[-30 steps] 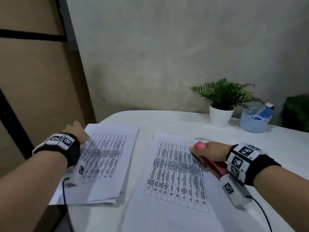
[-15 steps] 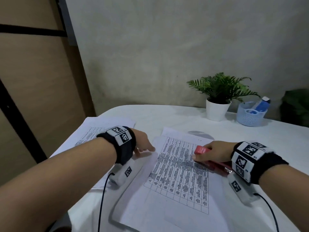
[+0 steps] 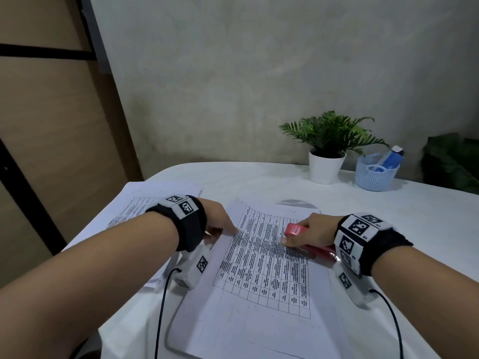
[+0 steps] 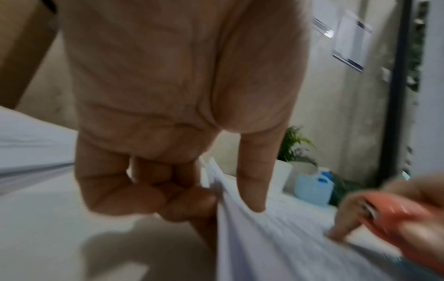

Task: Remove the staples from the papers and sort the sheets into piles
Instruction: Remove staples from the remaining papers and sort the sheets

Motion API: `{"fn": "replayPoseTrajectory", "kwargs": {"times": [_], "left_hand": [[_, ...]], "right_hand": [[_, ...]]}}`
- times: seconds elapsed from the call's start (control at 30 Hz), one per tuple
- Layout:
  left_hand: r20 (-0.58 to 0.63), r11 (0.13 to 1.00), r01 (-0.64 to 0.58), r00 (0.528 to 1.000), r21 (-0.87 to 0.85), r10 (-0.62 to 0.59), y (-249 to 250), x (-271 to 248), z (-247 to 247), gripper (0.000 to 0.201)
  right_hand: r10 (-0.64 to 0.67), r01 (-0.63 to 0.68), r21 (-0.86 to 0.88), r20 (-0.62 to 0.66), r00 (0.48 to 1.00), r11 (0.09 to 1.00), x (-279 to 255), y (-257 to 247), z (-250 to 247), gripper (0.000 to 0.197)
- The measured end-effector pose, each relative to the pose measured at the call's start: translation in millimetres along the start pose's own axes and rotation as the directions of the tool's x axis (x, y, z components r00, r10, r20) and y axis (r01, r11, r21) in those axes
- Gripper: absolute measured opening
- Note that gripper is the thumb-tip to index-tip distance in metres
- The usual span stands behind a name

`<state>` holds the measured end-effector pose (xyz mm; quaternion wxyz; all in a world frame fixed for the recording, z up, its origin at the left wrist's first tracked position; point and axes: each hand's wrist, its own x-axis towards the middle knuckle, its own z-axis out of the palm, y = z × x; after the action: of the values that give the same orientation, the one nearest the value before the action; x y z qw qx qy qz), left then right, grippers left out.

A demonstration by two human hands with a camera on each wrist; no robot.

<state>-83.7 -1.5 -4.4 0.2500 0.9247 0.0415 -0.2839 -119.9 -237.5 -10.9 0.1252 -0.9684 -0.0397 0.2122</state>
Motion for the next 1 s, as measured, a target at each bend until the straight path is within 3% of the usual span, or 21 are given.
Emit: {"fn": "replayPoseTrajectory", "kwargs": {"times": [0.07,0.17,0.23,0.3,0.43,0.53,0.63,0.73,0.83,0.9,1.0], "left_hand": [[-0.039,0.961,-0.034,0.998,0.273,0.046,8,-11,3,0.038],[-0.152,0.923,-0.136,0.967,0.359,0.202,13,-16,1,0.039],[-0.259,0.957,-0.226,0.928,0.181,0.268,11,-21,-12,0.031],[-0.365,0.938,-0.344,0.879,-0.042,0.306,6,-24,-30,0.022],[-0.521,0.731,-0.580,0.775,-0.360,0.358,4,-42,-55,0.033],[-0.593,0.578,-0.677,0.715,-0.456,0.371,12,-56,-60,0.021],[-0.687,0.433,-0.769,0.627,-0.469,0.368,23,-68,-60,0.020],[-0.786,0.386,-0.836,0.520,-0.389,0.334,32,-75,-58,0.029],[-0.847,0.378,-0.874,0.431,-0.306,0.310,34,-76,-48,0.035],[-0.866,0.425,-0.868,0.403,-0.258,0.297,33,-72,-40,0.032],[-0.870,0.437,-0.857,0.413,-0.272,0.270,31,-60,-29,0.028]], "right_hand": [[-0.001,0.001,0.000,0.003,1.000,1.000,-2,0,0,0.065],[-0.001,0.001,0.047,-0.010,1.000,0.999,-3,3,-1,0.061],[0.002,0.009,0.156,-0.073,0.997,0.988,-7,8,-7,0.056],[0.000,0.056,0.333,-0.164,0.986,0.941,-13,15,-17,0.052],[-0.028,0.272,0.666,-0.352,0.936,0.695,-28,19,-36,0.045],[-0.110,0.450,0.728,-0.464,0.879,0.517,-36,11,-47,0.069],[-0.131,0.594,0.680,-0.604,0.786,0.429,-44,-4,-61,0.062],[-0.091,0.675,0.598,-0.715,0.693,0.433,-50,-13,-71,0.050],[-0.066,0.701,0.548,-0.765,0.641,0.457,-52,-18,-73,0.038],[-0.065,0.701,0.541,-0.769,0.636,0.464,-53,-22,-69,0.033],[-0.094,0.667,0.582,-0.717,0.691,0.465,-51,-26,-58,0.037]]}}
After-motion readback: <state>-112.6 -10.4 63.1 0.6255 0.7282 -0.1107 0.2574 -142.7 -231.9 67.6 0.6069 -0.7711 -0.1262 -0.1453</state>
